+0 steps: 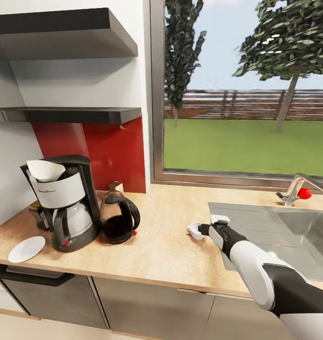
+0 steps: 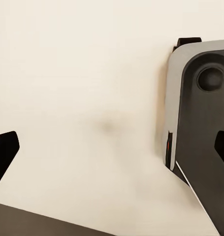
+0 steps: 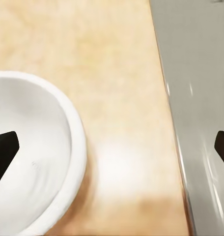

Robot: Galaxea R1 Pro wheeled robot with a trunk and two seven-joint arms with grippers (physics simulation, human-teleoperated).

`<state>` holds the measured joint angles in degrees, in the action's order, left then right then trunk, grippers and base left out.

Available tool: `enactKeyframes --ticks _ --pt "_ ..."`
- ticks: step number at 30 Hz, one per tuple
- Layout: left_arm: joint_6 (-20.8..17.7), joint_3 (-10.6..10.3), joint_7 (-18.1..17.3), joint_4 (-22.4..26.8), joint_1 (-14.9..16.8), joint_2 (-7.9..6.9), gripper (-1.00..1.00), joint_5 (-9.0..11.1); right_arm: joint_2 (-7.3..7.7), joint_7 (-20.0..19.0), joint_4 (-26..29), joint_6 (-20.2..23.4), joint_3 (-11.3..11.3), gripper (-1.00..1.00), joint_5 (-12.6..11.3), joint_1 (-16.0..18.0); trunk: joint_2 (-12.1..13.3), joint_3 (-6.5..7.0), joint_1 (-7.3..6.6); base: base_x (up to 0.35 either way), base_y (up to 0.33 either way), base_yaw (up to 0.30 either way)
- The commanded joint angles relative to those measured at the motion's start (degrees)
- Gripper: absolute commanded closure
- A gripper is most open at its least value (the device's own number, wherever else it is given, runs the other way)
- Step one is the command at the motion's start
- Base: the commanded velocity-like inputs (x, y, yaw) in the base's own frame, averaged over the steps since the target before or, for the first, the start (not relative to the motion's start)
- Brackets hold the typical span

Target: Set up a coffee station on the kitchen countertop: keep the coffee maker on the countertop, move the bottle of coffee from the kitchen shelf to the counter next to the coffee maker, place a paper coffee filter on top of the coffee maker, put the saucer next to the coffee maker with the coffee cup on the saucer, and place the electric kettle next to the coffee maker.

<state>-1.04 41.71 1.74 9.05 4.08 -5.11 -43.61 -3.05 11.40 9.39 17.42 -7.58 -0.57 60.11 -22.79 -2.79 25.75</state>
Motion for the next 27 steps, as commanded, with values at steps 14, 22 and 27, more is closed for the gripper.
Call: enactKeyframes --ticks 14,22,27 --pt "-0.1 0.2 0.1 0.0 0.0 -0.06 -1.00 -0.3 -0.02 0.2 -0.2 -1.1 -0.3 -1.00 0.0 -0.1 -0.1 -0.13 0.04 0.000 0.000 0.000" --pt "-0.1 0.2 0.1 0.0 0.0 -0.22 -1.00 -0.3 -0.02 0.2 -0.2 -1.1 -0.3 -1.00 0.0 -0.3 -0.1 -0.13 0.04 0.000 0.000 0.000" --pt "-0.1 0.2 0.0 0.0 0.0 -0.29 -1.00 -0.3 -0.02 0.2 -0.2 -1.1 -0.3 -1.00 0.0 -0.5 -0.1 -0.13 0.04 0.000 0.000 0.000"
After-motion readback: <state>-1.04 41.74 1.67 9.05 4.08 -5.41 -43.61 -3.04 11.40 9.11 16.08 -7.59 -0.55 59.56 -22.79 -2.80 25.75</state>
